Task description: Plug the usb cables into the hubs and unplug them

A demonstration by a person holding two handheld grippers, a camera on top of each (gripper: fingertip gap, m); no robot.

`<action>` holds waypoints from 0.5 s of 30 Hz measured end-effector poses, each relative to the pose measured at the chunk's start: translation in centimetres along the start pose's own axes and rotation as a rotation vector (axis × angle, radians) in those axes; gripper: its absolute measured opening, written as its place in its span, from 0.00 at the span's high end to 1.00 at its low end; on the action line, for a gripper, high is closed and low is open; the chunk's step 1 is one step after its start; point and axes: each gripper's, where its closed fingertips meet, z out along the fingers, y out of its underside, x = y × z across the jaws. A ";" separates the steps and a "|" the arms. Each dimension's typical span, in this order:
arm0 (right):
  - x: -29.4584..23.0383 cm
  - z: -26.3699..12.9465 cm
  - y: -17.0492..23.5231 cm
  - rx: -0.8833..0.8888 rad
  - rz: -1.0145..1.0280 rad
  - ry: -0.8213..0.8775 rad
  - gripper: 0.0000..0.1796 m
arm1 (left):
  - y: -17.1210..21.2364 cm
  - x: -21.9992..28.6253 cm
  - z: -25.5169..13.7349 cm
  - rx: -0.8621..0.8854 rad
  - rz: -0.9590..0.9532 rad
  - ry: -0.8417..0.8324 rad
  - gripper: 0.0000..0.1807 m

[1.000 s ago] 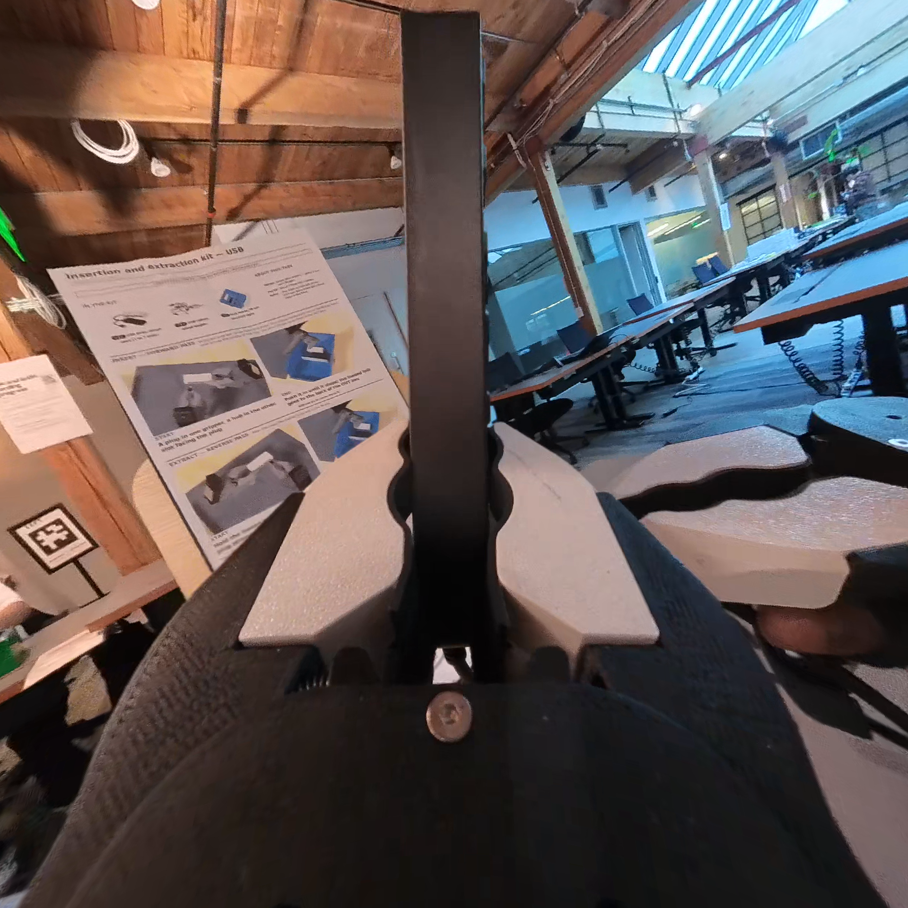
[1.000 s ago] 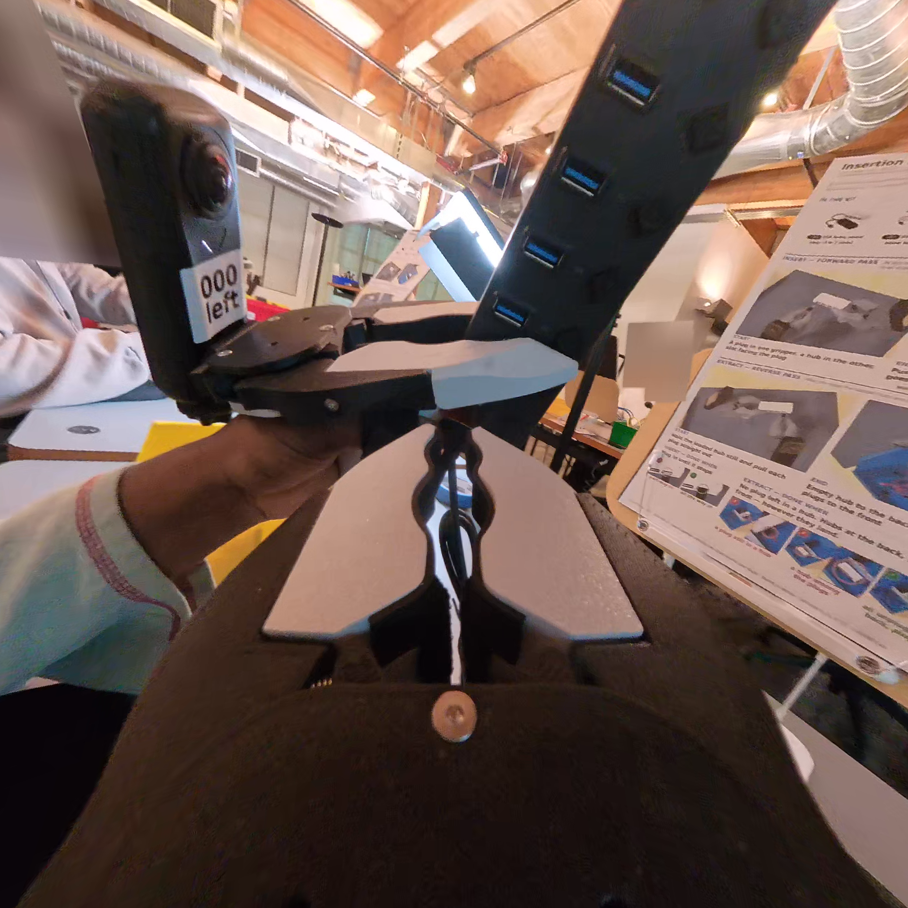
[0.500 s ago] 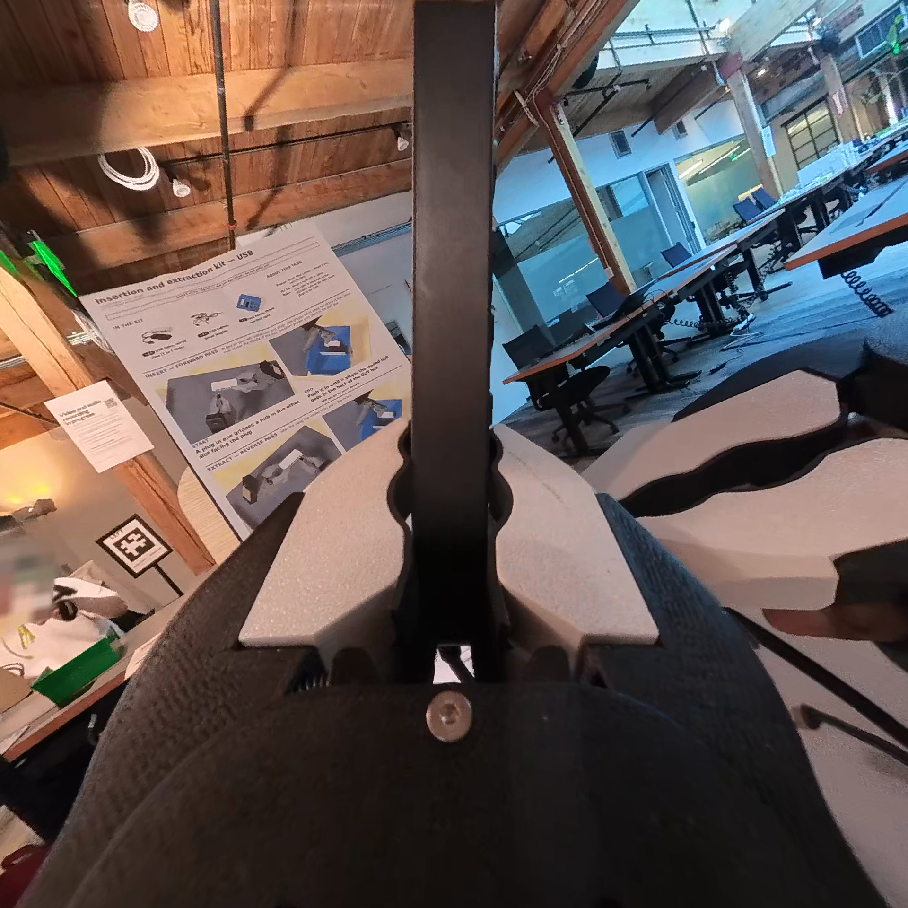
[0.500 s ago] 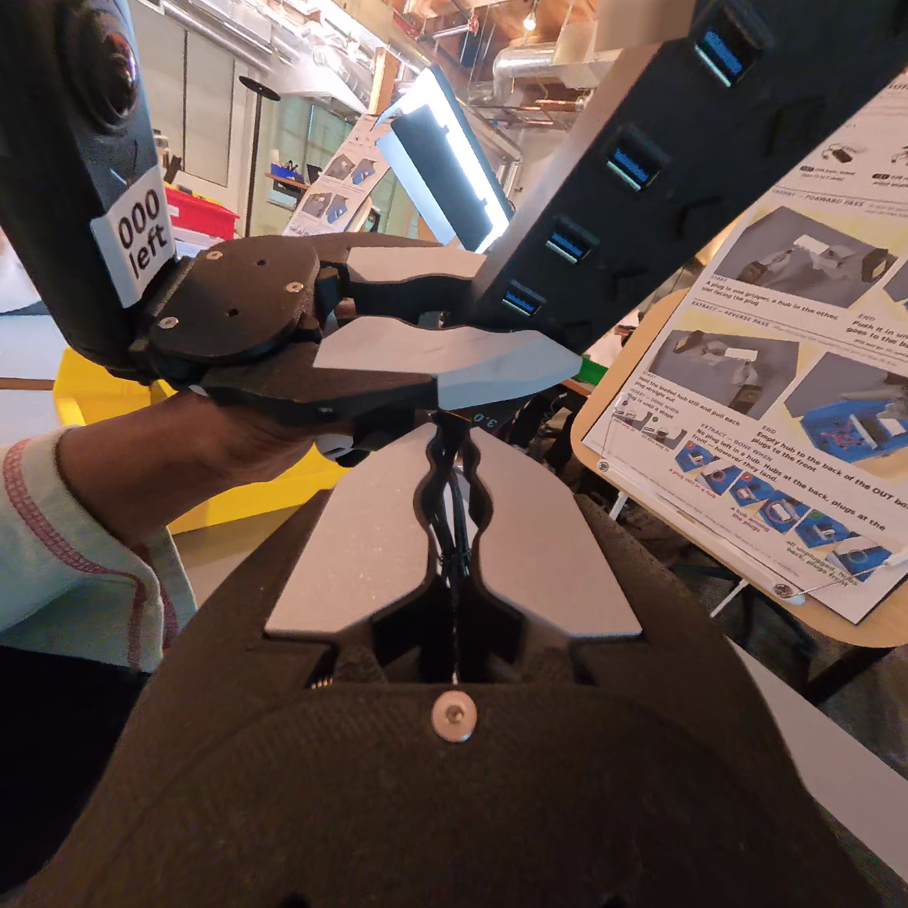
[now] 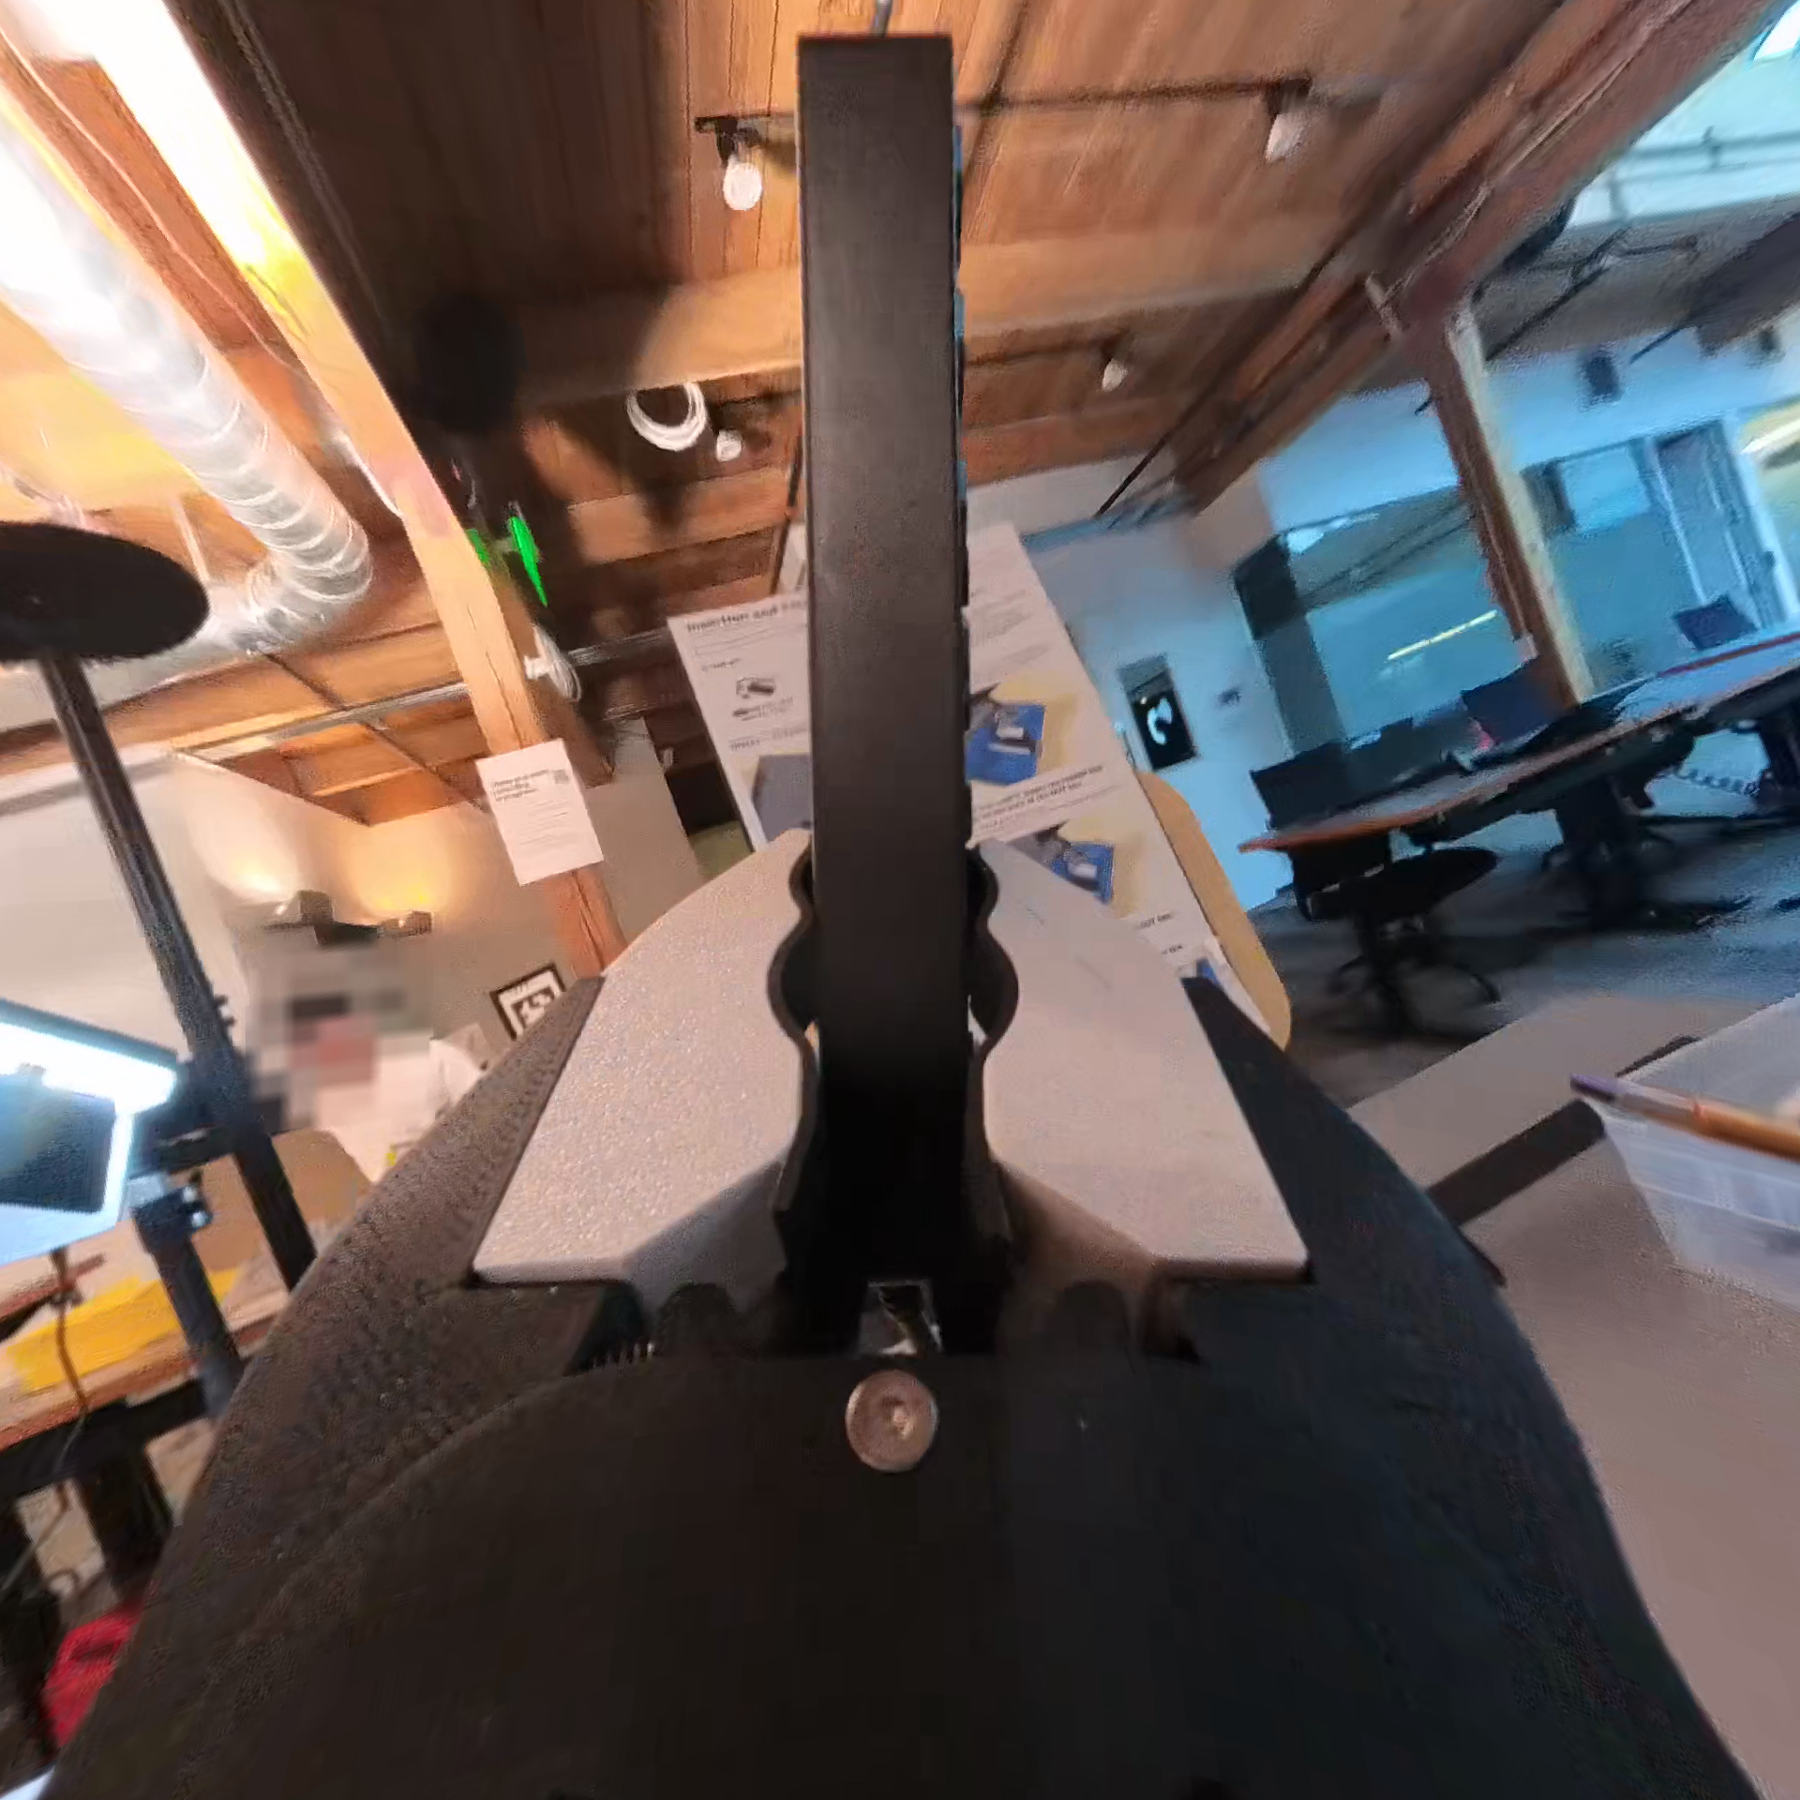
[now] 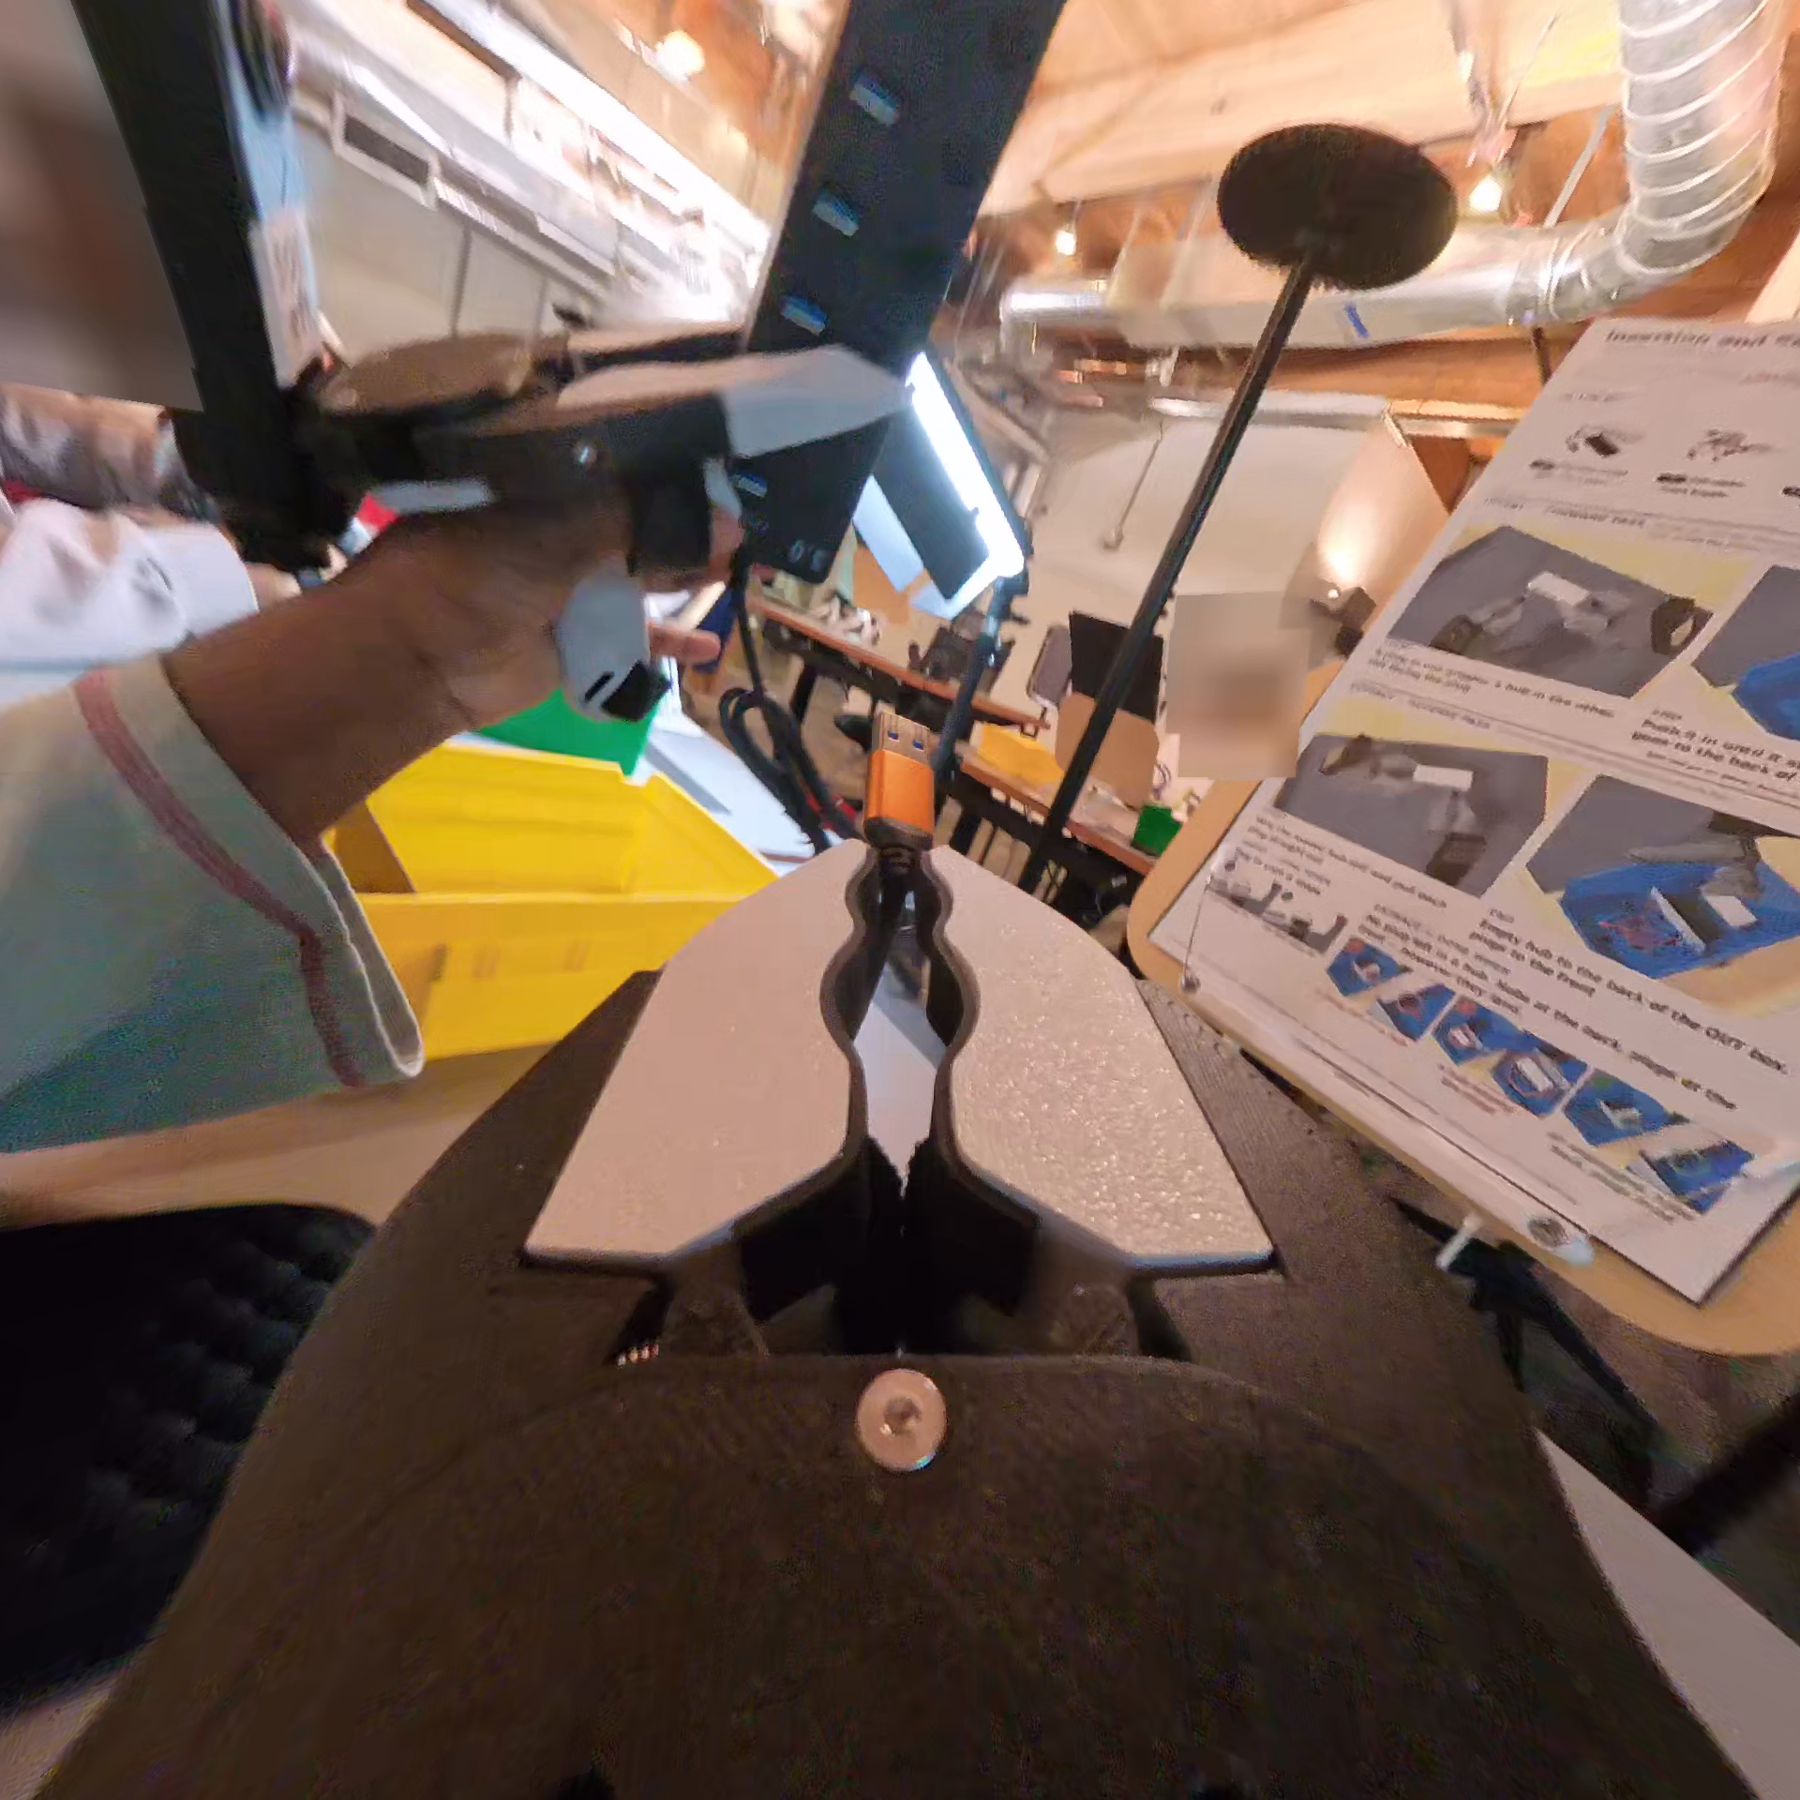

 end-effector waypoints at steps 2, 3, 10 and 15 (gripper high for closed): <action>0.7 -0.1 -0.9 0.036 0.017 -0.002 0.96 | -0.7 0.2 -0.2 0.001 0.068 0.008 0.85; 1.2 -0.4 -1.5 0.069 0.013 0.015 0.96 | -1.2 0.6 -0.3 0.004 0.088 0.020 0.85; 9.2 -8.6 -9.4 0.332 -0.047 0.243 0.96 | -3.6 2.5 -0.8 0.042 -0.006 0.134 0.85; 16.4 -16.3 -11.2 0.353 -0.160 0.486 0.96 | -5.5 2.6 -1.6 0.105 -0.095 0.175 0.85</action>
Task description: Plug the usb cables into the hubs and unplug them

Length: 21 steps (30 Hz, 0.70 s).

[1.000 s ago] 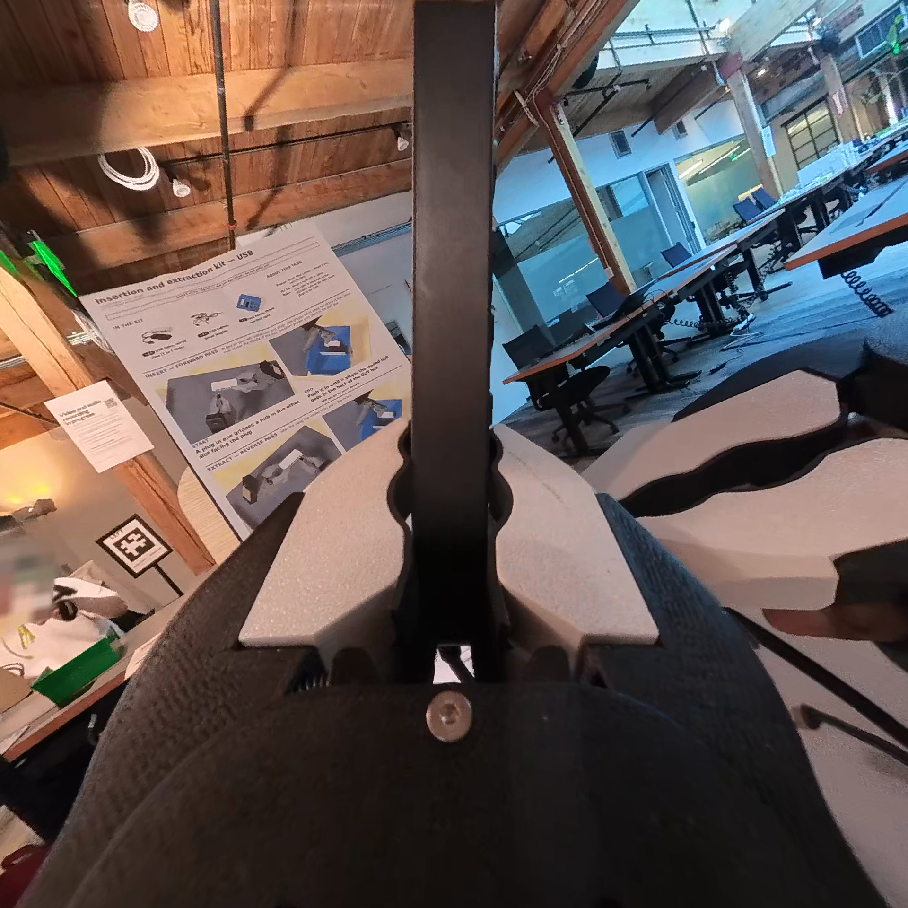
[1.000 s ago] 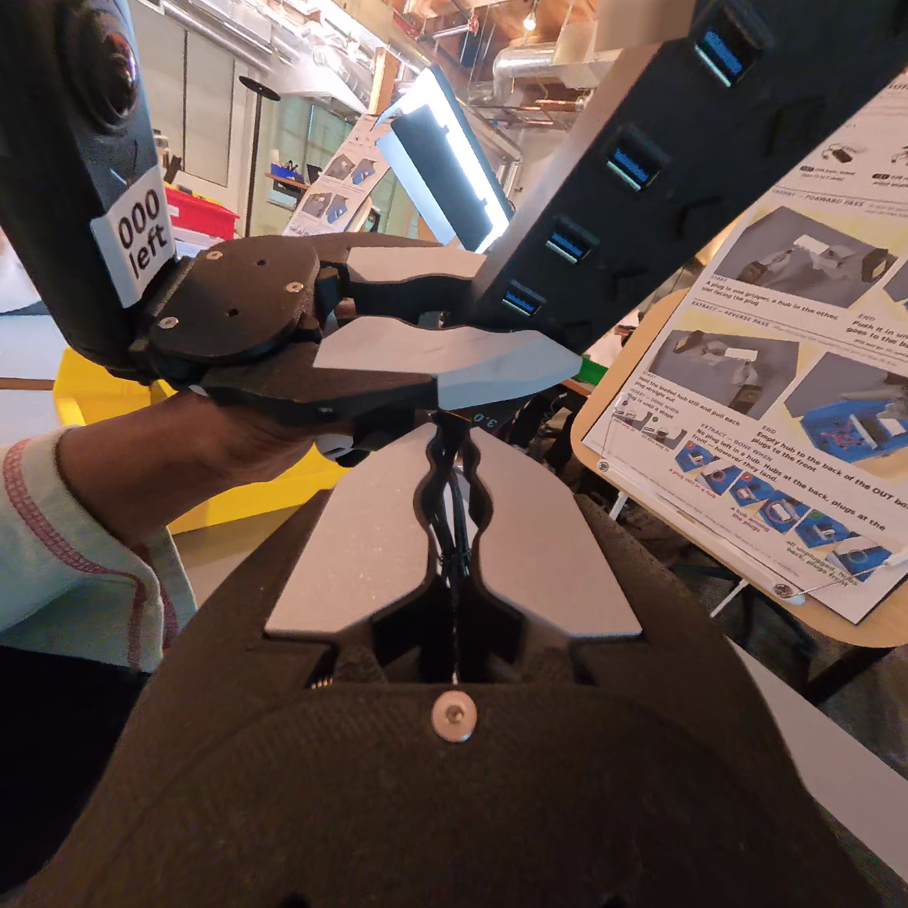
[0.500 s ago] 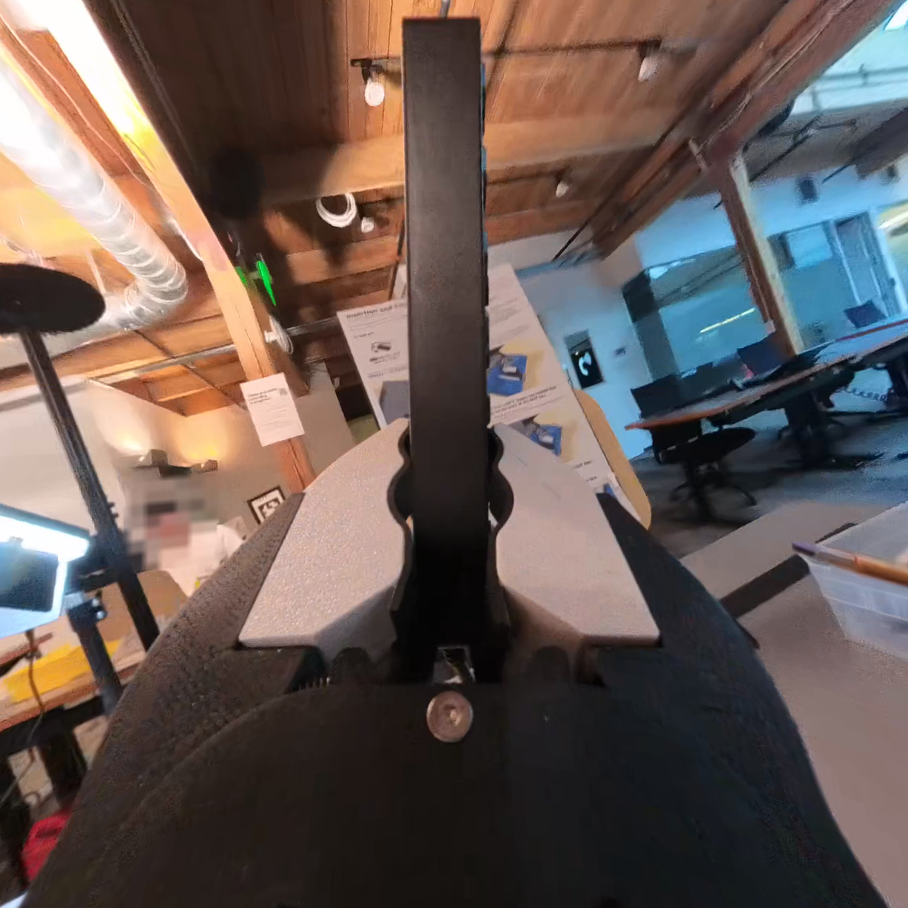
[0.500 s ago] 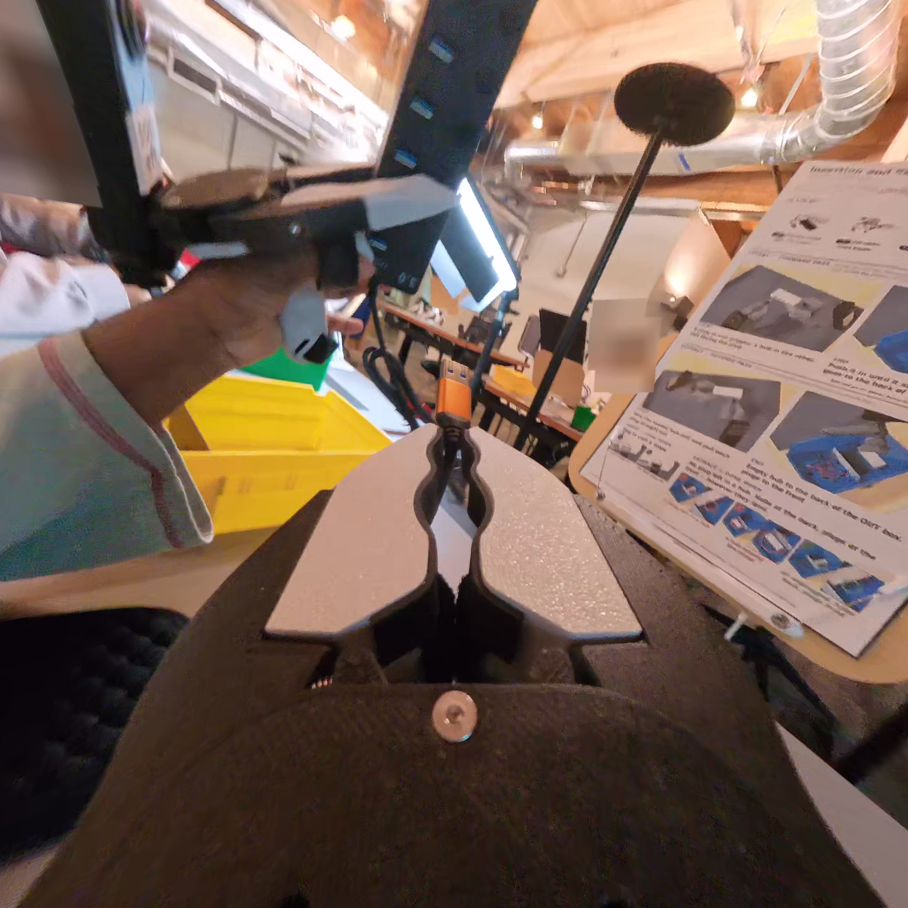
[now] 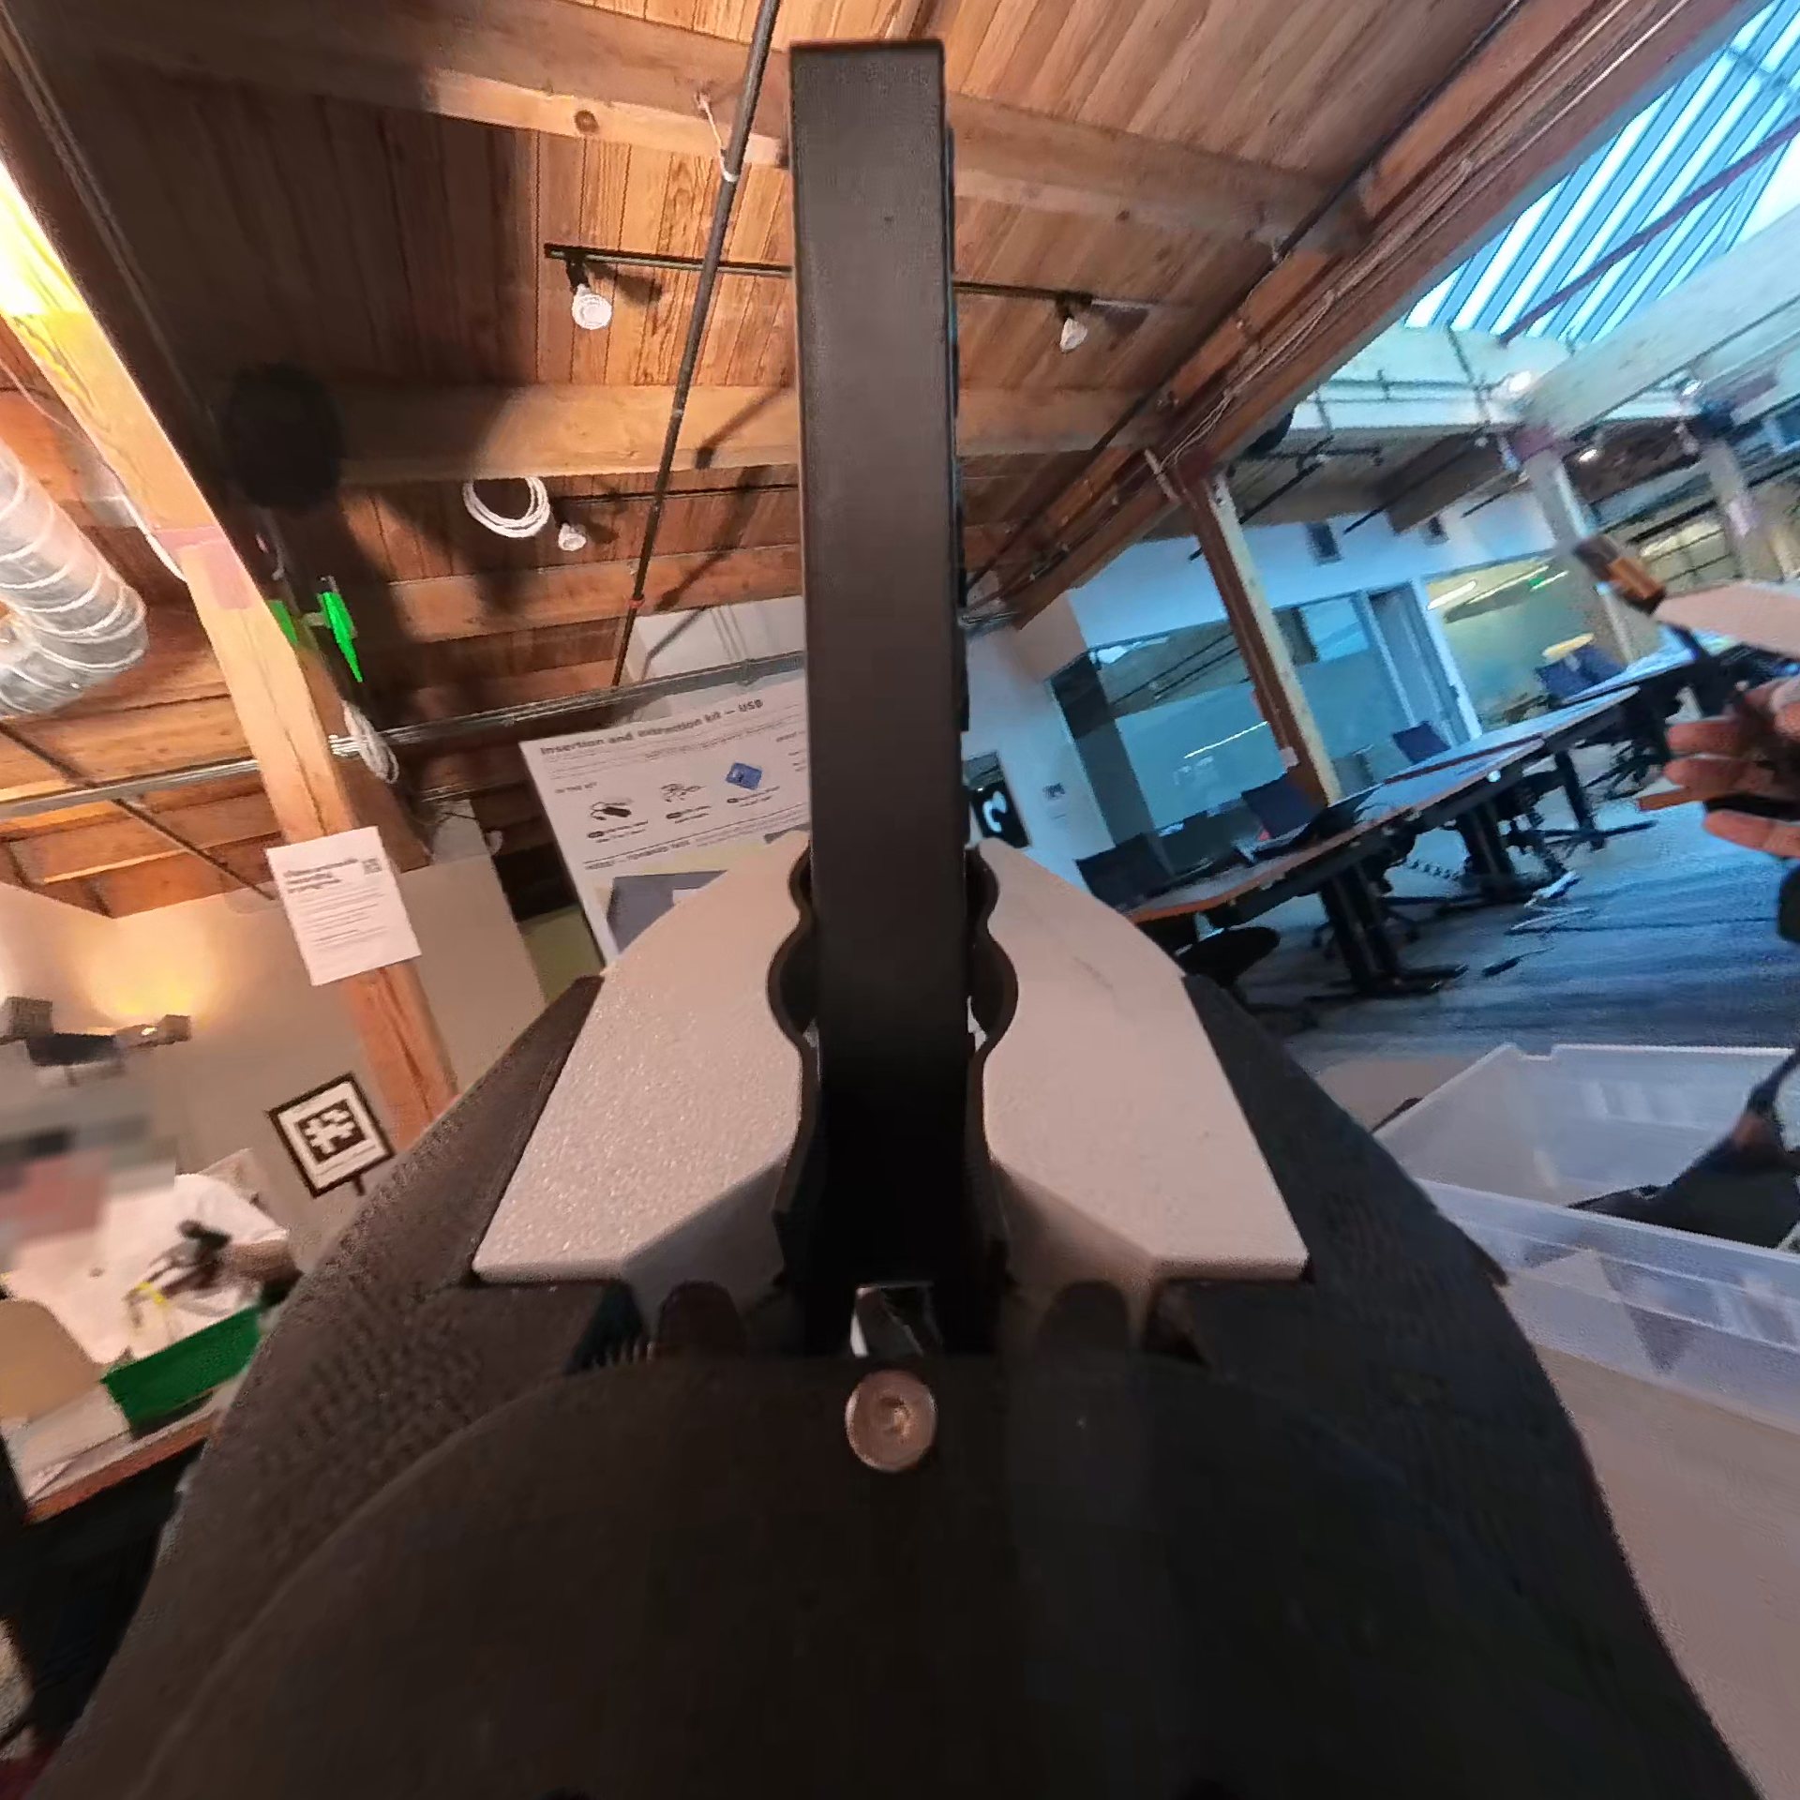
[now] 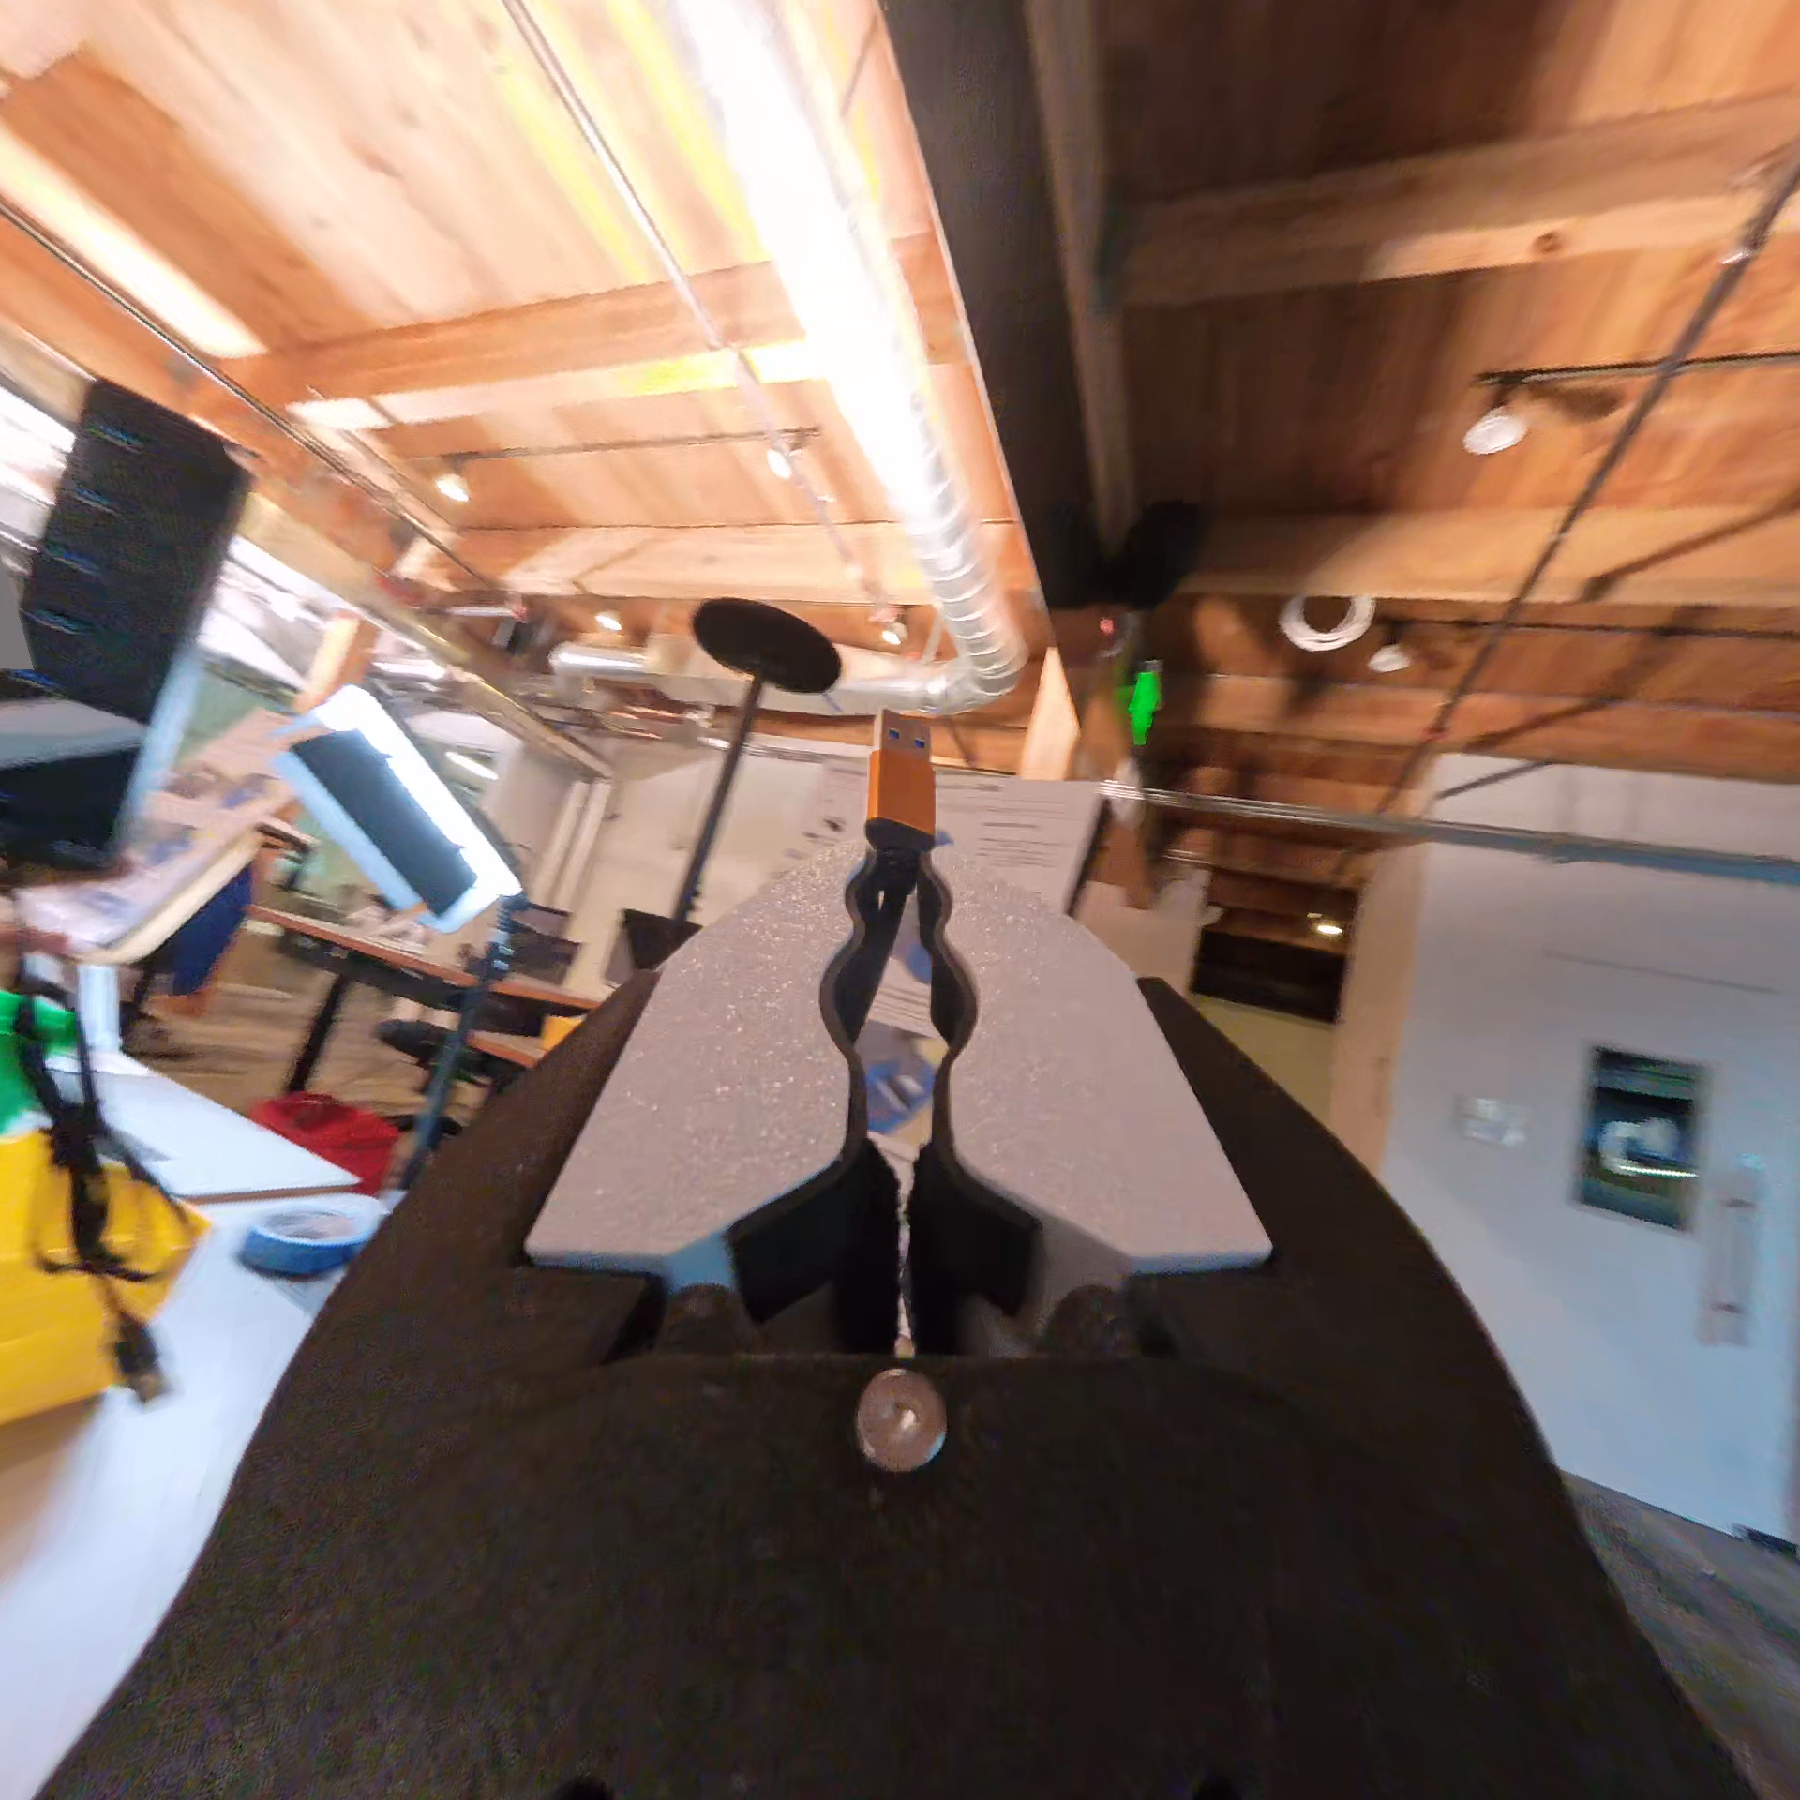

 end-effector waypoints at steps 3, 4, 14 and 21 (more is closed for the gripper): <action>2.7 -2.1 2.5 -0.081 -0.122 0.033 0.96 | -0.2 0.1 -0.2 -0.011 -0.010 0.014 0.85; 3.0 -2.9 3.9 -0.118 -0.161 0.031 0.96 | -0.2 0.1 -0.2 -0.019 -0.005 0.013 0.85; 1.8 -11.0 15.6 -0.619 -0.142 -0.137 0.95 | -1.5 2.3 -0.2 0.014 -0.079 0.118 0.85; 0.8 -14.9 20.9 -1.017 -0.104 -0.258 0.92 | -1.4 3.1 -0.1 0.006 -0.091 0.148 0.85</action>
